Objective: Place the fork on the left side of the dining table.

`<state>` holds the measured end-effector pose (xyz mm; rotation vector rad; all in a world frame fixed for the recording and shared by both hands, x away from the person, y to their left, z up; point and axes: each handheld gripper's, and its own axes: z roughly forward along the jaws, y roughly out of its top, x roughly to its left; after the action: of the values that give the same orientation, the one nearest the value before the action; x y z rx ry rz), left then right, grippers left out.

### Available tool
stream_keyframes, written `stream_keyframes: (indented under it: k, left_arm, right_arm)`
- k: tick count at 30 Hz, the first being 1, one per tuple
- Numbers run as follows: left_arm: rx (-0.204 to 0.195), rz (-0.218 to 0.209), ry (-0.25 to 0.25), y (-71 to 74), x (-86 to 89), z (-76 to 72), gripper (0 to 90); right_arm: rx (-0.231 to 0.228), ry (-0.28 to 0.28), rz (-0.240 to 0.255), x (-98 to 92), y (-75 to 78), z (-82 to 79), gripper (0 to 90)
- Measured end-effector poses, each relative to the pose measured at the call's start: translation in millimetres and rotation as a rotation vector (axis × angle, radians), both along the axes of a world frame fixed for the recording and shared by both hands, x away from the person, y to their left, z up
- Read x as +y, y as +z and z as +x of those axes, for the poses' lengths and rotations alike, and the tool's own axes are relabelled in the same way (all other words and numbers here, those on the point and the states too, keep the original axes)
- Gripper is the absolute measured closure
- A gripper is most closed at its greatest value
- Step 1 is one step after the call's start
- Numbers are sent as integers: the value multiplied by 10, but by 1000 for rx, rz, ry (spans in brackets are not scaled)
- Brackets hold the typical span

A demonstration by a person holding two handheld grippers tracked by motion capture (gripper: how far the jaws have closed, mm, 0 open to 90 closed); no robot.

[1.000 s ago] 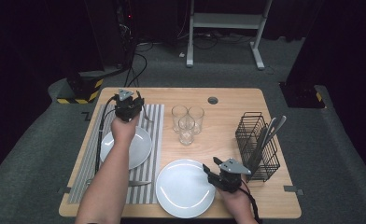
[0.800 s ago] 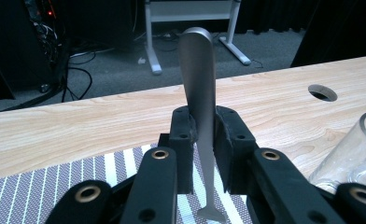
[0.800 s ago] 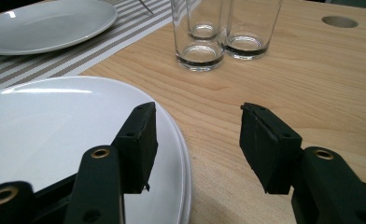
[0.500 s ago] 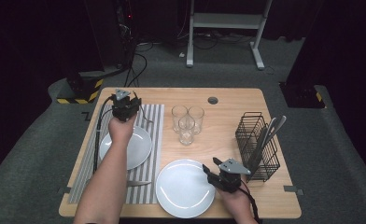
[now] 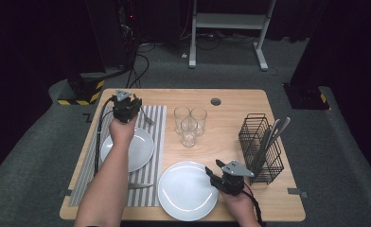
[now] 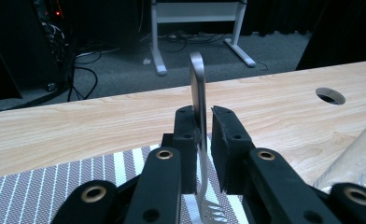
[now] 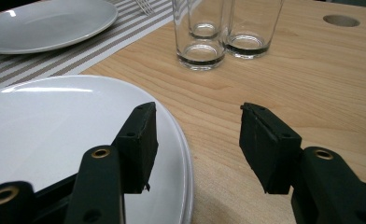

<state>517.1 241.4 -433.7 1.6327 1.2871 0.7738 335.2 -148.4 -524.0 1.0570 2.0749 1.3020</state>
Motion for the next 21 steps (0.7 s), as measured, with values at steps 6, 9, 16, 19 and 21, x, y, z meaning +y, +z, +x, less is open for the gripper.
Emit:
stream_keyframes:
  k: [6,9,16,19,21]
  left_arm:
    - [-3,6,19,20,33,-3,798]
    - [2,17,31,33,44,3,794]
    - [6,25,42,41,103,-6,778]
    - [10,23,51,31,139,-10,779]
    - [14,22,56,25,164,-14,779]
  right_arm:
    - [2,-1,1,4,-2,-2,462]
    - [1,0,-1,6,-3,-2,462]
    - [1,1,-3,11,-5,-2,462]
    - [1,3,-4,16,-5,-5,462]
    - [0,4,-3,18,-4,-5,462]
